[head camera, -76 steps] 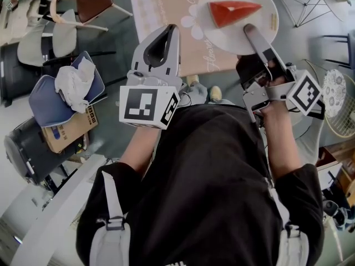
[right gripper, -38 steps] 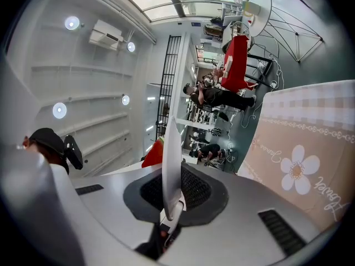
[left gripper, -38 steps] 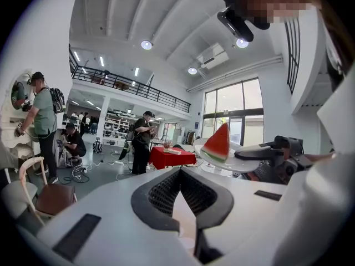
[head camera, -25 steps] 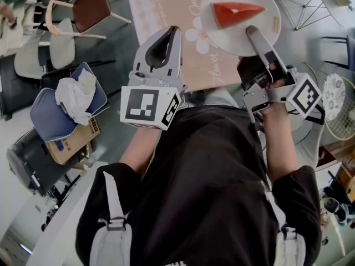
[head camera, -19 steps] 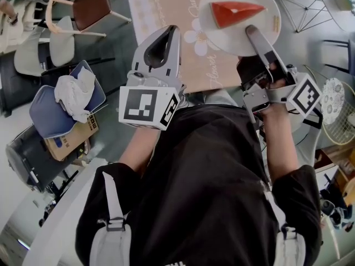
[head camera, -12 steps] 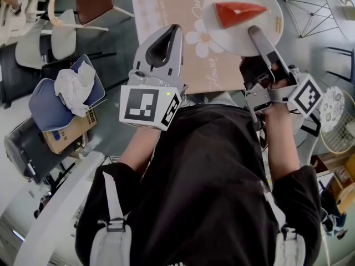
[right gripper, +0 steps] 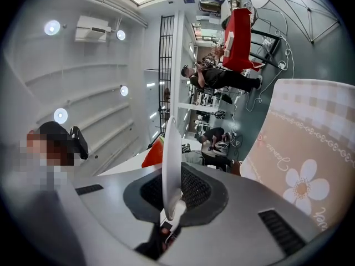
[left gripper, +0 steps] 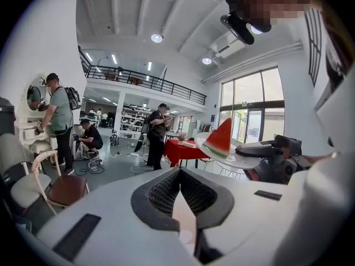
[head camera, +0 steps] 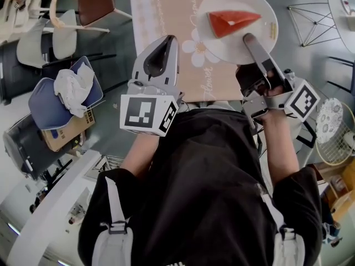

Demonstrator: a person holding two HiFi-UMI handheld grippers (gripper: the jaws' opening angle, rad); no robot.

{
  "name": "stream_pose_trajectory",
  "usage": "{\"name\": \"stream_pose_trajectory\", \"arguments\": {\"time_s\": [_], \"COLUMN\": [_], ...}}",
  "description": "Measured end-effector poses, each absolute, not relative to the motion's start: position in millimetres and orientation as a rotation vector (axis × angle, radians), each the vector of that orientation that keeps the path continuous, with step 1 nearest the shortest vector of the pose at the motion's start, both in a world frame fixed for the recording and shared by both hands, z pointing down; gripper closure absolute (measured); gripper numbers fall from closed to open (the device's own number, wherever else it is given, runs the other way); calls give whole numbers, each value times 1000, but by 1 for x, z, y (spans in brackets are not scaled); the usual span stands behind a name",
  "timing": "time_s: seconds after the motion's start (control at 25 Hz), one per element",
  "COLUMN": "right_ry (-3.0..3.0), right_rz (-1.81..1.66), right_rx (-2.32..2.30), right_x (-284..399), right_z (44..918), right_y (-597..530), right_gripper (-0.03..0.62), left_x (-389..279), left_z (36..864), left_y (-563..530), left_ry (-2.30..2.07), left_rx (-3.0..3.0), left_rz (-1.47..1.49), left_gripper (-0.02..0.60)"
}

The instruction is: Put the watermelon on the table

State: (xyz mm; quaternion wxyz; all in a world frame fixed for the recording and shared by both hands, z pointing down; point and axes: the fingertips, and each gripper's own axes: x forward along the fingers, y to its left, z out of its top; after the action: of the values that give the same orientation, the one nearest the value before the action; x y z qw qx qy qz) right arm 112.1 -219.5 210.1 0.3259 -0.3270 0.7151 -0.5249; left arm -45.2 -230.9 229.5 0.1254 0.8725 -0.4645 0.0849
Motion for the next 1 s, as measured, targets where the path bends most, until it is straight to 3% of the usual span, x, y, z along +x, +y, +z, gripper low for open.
{"name": "stream_pose_trajectory", "arguments": {"time_s": [1.0], "right_ry": [1917], "right_rz": [-1514], "right_rx": [-804], "right_x": [126], "right_z": [283], "right_y": [-243], "right_gripper": [569], "left_x": [-43], "left_z": [295], "left_y": [-258], "left_ry": [-1445], "left_rx": [2429], "left_rz": [308], "left_gripper": [571]}}
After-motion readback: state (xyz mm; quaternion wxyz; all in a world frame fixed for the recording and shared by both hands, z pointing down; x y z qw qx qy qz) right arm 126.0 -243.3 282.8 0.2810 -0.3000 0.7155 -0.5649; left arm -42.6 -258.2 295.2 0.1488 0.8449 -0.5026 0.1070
